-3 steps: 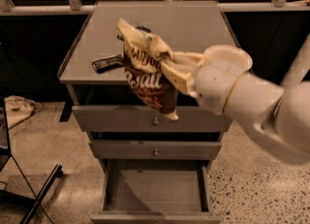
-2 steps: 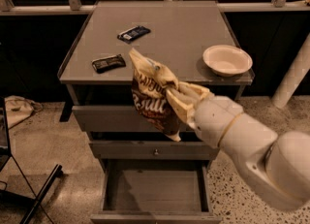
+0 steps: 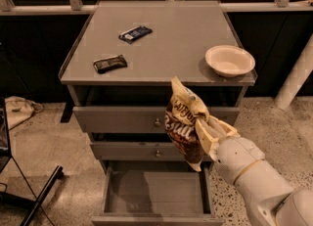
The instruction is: Place brown chip bag into bottom drawer
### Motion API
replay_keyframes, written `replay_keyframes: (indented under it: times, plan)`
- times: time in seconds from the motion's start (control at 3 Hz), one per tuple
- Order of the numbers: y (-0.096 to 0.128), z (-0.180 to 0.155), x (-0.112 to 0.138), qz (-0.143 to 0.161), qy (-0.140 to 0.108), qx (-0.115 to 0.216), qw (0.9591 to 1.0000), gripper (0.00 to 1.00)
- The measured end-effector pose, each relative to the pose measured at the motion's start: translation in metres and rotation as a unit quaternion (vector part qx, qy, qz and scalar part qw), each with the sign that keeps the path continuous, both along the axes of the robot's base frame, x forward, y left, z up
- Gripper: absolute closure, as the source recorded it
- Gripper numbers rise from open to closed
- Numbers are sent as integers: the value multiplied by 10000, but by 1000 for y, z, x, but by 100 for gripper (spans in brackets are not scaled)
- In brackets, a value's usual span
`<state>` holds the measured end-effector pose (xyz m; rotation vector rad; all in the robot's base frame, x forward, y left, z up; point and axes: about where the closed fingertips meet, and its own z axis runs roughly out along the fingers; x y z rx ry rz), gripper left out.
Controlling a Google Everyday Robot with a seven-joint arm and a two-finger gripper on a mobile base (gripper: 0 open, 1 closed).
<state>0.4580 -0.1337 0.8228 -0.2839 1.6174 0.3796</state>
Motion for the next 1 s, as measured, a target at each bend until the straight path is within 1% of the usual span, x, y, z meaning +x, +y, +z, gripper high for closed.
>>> replay_keyframes:
  times: [0.33,0.67,1.0]
  plan:
    - [-32,-48,11,-288,343,337,9984,100]
    - [-32,-48,11,-288,343,337,9984,100]
    - [-24,-65,5,-187,275,368,9988,100]
